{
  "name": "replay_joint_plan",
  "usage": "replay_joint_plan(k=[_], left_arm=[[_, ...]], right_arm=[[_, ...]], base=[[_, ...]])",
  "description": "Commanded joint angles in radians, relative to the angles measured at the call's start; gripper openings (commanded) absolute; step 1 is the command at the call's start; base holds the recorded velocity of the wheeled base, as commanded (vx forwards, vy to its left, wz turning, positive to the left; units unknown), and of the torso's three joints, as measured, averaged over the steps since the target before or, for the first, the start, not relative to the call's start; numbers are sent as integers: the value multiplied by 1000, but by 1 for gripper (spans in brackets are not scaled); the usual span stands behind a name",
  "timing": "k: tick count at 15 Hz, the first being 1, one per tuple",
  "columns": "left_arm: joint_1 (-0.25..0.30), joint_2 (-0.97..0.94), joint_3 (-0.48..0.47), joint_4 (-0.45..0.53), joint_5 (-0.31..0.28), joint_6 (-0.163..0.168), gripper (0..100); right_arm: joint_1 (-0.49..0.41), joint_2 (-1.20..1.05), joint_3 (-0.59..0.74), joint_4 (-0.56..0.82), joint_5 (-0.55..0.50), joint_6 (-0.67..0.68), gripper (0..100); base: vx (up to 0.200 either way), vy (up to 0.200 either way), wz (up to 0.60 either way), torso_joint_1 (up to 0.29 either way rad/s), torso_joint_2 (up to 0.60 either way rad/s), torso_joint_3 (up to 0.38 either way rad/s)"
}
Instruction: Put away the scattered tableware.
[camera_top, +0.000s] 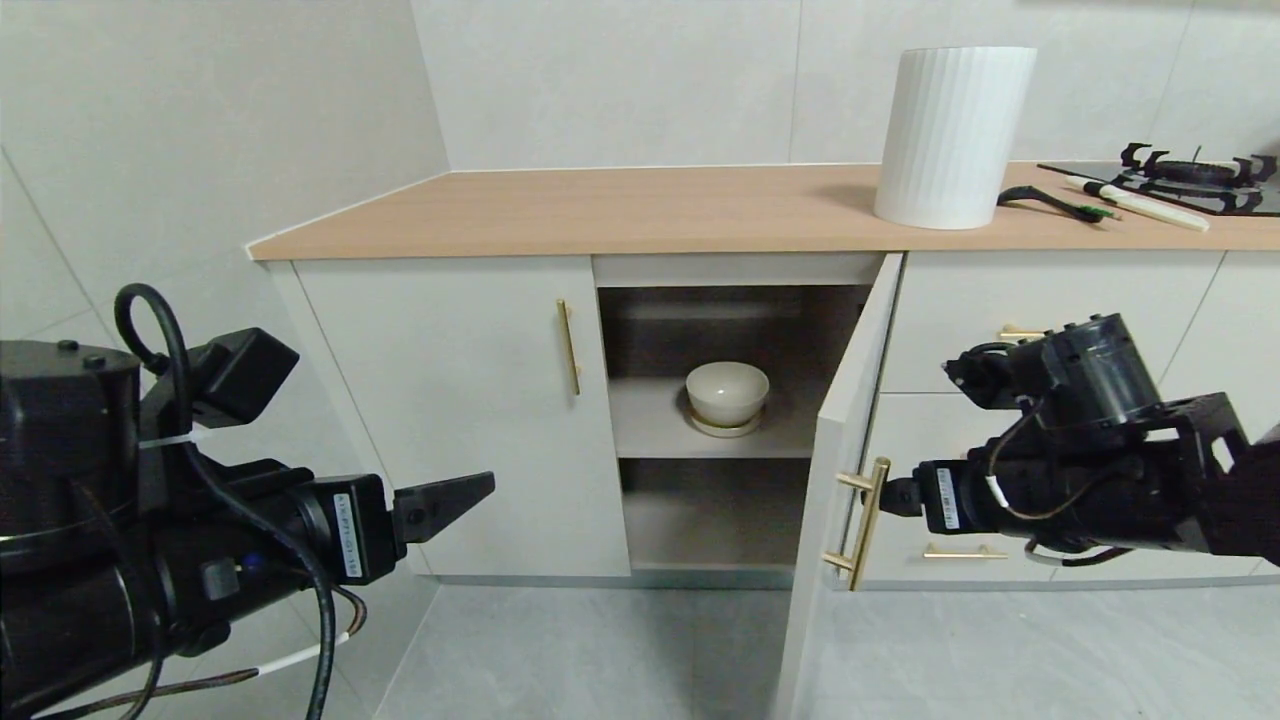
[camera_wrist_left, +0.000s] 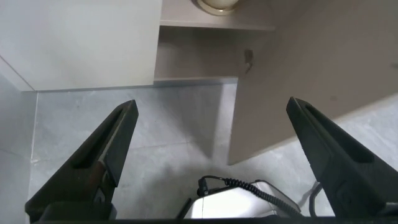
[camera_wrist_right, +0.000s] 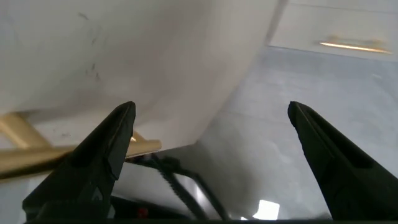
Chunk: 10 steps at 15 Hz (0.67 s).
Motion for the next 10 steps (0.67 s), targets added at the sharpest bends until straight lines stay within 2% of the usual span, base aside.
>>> replay_joint_plan(k=[1,4,10], left_arm=[[0,0,-1,0,1,-1,100],[0,-3,-1,0,1,-1,100],[0,-3,-1,0,4,-1,100]], right_arm=[[8,122,-73,-8,20,-1,100],[8,238,-154,-94,25,-1,100],[9,306,-162,-230,20,6,100]], base=[[0,0,0,0,0,0],[0,0,0,0,0,0],[0,0,0,0,0,0]])
